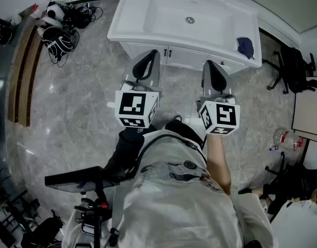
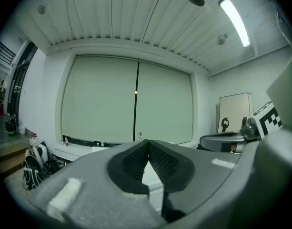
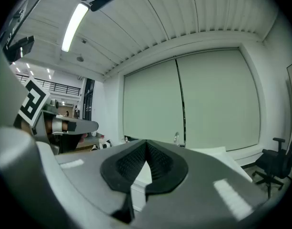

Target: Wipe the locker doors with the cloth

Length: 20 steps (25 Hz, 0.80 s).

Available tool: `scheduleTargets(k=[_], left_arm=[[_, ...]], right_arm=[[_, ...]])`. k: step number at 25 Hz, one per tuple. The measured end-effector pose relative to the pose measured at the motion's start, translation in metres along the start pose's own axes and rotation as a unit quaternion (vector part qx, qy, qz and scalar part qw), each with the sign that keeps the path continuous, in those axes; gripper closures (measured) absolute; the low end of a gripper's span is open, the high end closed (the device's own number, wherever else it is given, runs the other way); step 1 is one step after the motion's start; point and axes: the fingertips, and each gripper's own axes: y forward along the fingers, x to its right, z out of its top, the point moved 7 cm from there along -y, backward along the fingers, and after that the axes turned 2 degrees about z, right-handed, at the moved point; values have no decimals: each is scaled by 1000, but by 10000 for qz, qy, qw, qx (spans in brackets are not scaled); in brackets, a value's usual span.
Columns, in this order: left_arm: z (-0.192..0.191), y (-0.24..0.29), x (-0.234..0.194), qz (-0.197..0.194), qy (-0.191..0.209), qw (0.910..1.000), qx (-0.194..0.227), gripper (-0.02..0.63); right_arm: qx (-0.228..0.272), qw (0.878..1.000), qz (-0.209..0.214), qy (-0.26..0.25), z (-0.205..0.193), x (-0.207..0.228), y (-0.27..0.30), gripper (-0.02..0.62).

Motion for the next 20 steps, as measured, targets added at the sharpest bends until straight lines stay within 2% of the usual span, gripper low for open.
scheduleTargets(k=[8, 12, 15, 16, 20], left_arm=[[-1, 18, 14, 112, 86, 9999, -74, 604], [-6, 26, 20, 147, 135, 9996, -179, 604], [-13, 25, 22, 249, 155, 9991, -302, 604], [-16, 24, 22, 290, 152, 9988, -360, 604], [-36, 22, 23, 439, 150, 9965, -699, 604]], right_arm=[[-9, 9997, 217, 76, -9, 23, 9, 592], [-115, 9994, 252, 190, -30, 54, 19, 590], [-517, 9984, -73, 209, -69, 115, 30, 587], [-706, 9969, -204, 276, -85, 142, 35, 540], [-1468, 9859, -705, 384, -149, 258, 66, 455]])
